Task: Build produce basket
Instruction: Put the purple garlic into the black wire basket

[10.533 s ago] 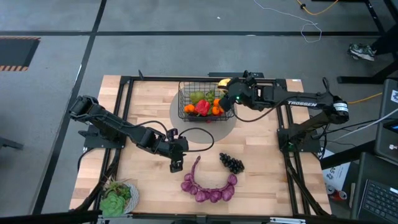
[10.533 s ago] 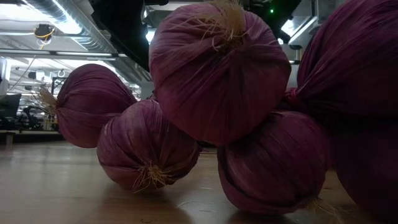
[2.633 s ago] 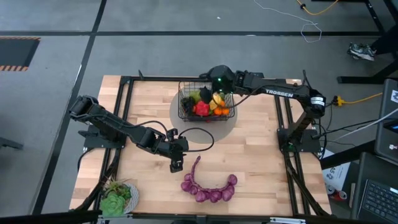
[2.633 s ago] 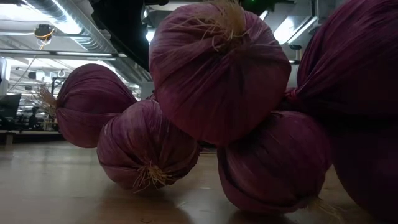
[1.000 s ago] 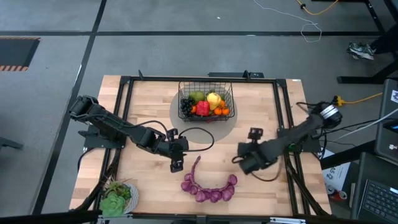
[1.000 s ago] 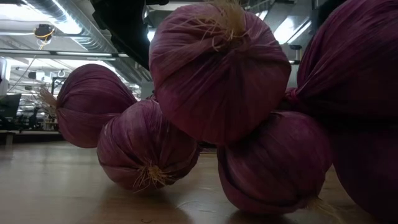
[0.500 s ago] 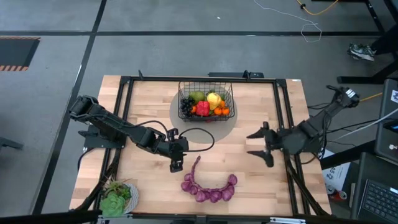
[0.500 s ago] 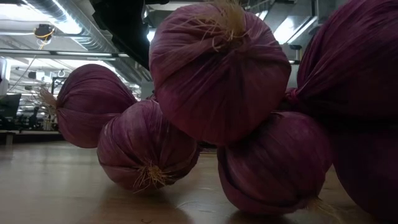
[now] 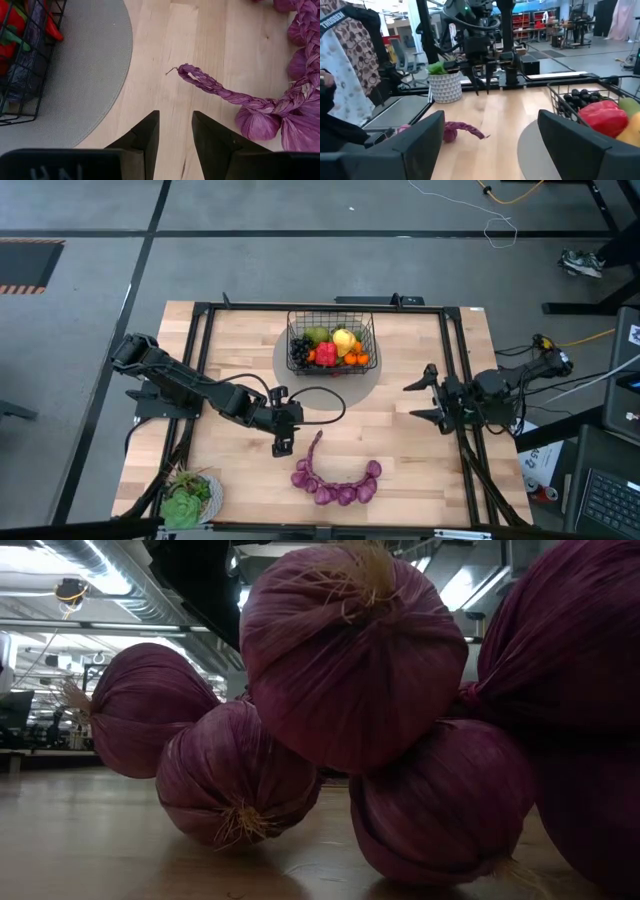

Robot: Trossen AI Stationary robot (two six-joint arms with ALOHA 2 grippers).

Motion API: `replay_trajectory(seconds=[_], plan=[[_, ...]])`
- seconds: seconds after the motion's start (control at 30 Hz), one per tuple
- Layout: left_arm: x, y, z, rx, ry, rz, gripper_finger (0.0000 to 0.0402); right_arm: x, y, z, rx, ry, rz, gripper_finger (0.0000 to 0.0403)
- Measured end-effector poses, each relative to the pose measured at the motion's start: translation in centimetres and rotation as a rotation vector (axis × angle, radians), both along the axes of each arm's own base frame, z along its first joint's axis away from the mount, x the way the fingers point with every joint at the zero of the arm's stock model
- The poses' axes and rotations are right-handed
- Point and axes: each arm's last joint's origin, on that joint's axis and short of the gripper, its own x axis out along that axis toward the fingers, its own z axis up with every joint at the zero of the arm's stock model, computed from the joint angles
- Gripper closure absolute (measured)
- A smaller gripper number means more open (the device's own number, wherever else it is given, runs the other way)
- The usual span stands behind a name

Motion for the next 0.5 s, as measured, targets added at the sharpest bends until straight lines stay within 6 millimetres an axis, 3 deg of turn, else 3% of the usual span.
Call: replay_trajectory(seconds=[0.2, 0.5], plan=[[0.0, 0.0, 0.0, 0.0, 0.0, 0.0, 0.0292, -0.6, -1.0, -1.1, -0.023, 0.07, -0.057, 0.0081], [0.0, 0.0, 0.0, -0.001, -0.001, 0.001, 0.0292, -0.9, -1.2, -1.0, -0.1, 0.02, 0.016, 0.0081]])
